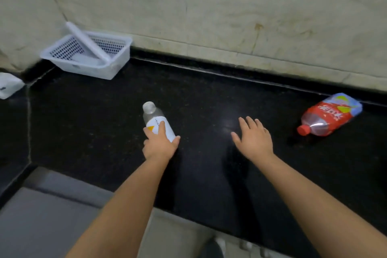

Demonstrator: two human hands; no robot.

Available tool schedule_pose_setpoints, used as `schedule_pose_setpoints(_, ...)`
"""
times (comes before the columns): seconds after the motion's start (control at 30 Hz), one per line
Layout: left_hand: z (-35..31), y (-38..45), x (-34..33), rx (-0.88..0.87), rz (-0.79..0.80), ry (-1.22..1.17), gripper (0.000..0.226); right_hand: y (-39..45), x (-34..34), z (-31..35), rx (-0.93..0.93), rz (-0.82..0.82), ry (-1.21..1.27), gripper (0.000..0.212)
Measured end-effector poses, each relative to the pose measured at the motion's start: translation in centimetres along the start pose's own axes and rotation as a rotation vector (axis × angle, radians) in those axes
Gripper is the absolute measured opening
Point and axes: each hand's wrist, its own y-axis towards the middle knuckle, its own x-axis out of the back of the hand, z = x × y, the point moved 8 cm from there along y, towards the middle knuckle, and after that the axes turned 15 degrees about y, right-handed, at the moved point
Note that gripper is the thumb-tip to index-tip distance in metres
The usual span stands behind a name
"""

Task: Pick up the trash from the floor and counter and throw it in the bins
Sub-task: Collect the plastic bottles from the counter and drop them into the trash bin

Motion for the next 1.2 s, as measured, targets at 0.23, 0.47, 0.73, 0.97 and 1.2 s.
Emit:
schedule_pose_setpoints(0.23, -10.3, 2.3, -0.1, -0.123, -0.012, -0.115, 0.075, 6.1, 5.7, -8.7, -0.14, -0.149, 0.14, 0.056)
schedule_pose_setpoints(0.47, -26.8, -1.3, -1.3, -0.56, -0.019, -0.062, 0.078, 4.5, 11.9, -25.1, -0.792, -0.483, 0.572, 0.087)
schedule_pose_setpoints(0.73, -30.9, -2.8, -0.4, -0.613, -0.104, 0.089, 0.081, 7.4, 10.4, -25.4, -0.897, -0.545, 0.75, 0.1)
schedule_pose_setpoints(0.97, -31.3, -3.4, 1.0, -0.668, -0.069, 0.022, 0.088, 6.5, 9.5, -23.8, -0.76, -0.249, 0.45, 0.089)
schedule_pose_setpoints(1.2, -33.3, -9.4, 0.2, -0.922, -0.003, 0.041, 0.088, -5.3, 7.5, -23.3, -0.846, -0.234, 0.485, 0.094)
